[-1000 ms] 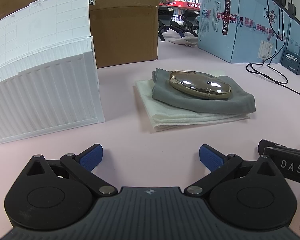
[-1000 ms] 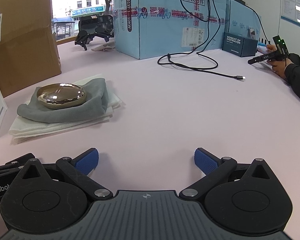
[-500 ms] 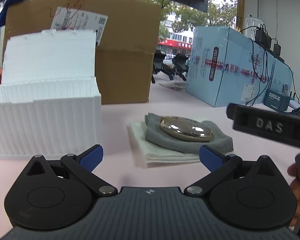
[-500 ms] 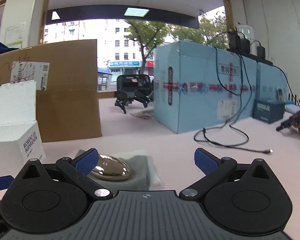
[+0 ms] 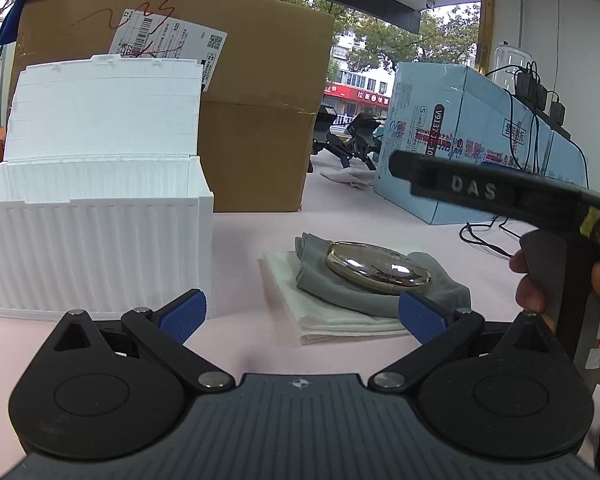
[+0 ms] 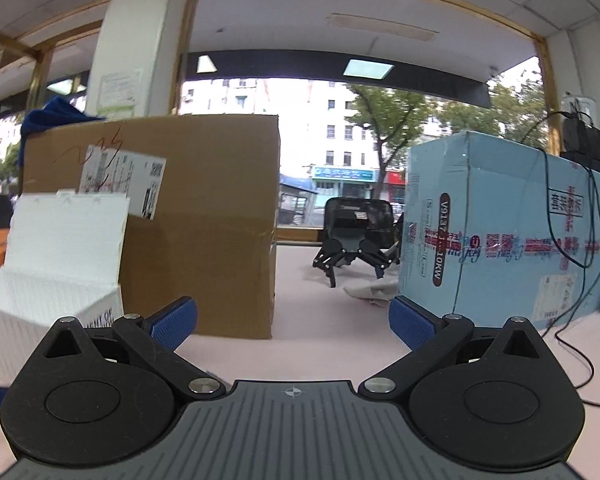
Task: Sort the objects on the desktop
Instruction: 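Move both grippers toward the chrome egg-shaped object on the grey cloth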
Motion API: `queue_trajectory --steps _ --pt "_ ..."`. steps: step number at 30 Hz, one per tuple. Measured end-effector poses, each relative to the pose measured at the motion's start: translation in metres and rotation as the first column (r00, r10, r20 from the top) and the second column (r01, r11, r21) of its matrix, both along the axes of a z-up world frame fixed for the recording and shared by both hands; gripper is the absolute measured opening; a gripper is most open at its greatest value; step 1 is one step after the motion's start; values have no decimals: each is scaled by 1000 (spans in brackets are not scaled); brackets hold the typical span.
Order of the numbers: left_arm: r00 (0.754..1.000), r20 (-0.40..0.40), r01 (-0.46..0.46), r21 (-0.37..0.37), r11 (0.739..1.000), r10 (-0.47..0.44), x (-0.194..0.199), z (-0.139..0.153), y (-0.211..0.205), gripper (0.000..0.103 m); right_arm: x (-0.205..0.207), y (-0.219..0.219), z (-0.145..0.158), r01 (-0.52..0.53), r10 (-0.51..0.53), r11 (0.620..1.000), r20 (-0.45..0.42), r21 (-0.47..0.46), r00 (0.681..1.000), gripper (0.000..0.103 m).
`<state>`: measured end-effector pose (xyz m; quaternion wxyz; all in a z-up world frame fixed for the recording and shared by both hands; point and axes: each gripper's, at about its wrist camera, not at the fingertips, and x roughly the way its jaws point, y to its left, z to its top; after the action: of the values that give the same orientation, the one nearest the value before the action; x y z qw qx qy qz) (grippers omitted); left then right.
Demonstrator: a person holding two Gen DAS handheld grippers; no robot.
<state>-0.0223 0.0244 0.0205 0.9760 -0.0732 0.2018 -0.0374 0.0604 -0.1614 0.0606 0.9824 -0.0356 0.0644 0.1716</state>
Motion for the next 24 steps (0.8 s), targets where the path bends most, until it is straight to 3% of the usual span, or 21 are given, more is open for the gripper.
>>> queue_trajectory --steps 4,8,12,14,16,19,24 --pt "1000 6 -17 4 1000 17 1 1 3 103 5 -11 -3 -36 37 997 17 -62 999 103" --pt "999 -28 31 -72 997 -33 9 20 11 103 7 -31 2 -157 157 988 9 2 988 103" --pt "992 -119 -37 -17 999 35 38 63 -2 103 4 -39 7 -176 175 984 22 13 984 101" --pt "992 -111 -65 3 998 65 52 83 -14 103 5 -38 6 -173 173 985 11 -9 985 101" --pt "997 -75 -23 18 1000 24 65 100 -27 103 7 -36 2 -176 176 984 0 -43 984 101" --pt "994 -90 72 36 997 -69 86 111 -46 103 15 -32 -5 -205 202 977 -55 -55 978 101" --pt "960 -198 201 8 980 -196 110 86 -53 103 15 -13 -14 -276 264 957 -124 -86 956 93"
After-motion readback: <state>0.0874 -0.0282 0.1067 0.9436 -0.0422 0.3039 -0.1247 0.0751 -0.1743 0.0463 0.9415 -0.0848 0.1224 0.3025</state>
